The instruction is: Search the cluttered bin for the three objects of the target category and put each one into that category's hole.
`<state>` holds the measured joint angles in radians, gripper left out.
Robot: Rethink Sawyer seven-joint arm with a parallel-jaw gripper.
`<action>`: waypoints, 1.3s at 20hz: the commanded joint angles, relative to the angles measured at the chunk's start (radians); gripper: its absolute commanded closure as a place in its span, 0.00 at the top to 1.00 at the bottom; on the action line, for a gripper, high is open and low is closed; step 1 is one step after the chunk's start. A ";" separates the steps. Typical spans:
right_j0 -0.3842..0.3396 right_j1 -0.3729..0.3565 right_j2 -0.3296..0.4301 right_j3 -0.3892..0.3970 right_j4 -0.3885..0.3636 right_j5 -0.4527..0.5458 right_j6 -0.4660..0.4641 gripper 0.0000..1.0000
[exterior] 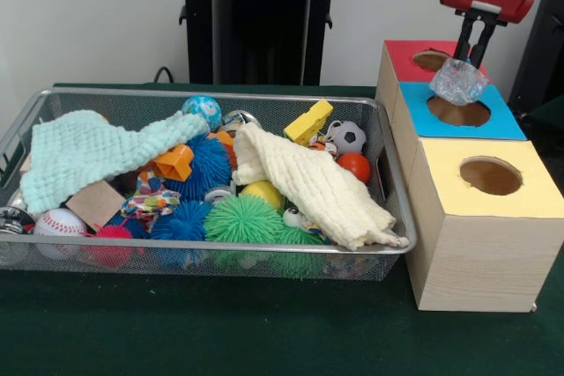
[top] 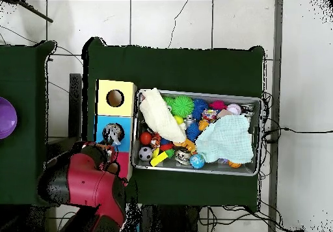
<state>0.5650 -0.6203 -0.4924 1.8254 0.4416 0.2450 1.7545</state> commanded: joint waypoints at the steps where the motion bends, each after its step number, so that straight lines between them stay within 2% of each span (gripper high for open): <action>1: -0.035 0.055 0.061 -0.005 0.040 -0.025 0.262 0.00; 17: 0.003 0.014 -0.015 -0.063 0.031 0.143 0.263 0.00; 26: 0.001 0.026 -0.012 -0.070 0.036 0.135 0.264 0.00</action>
<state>0.5699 -0.6215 -0.5416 1.8147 0.4428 0.2678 1.7545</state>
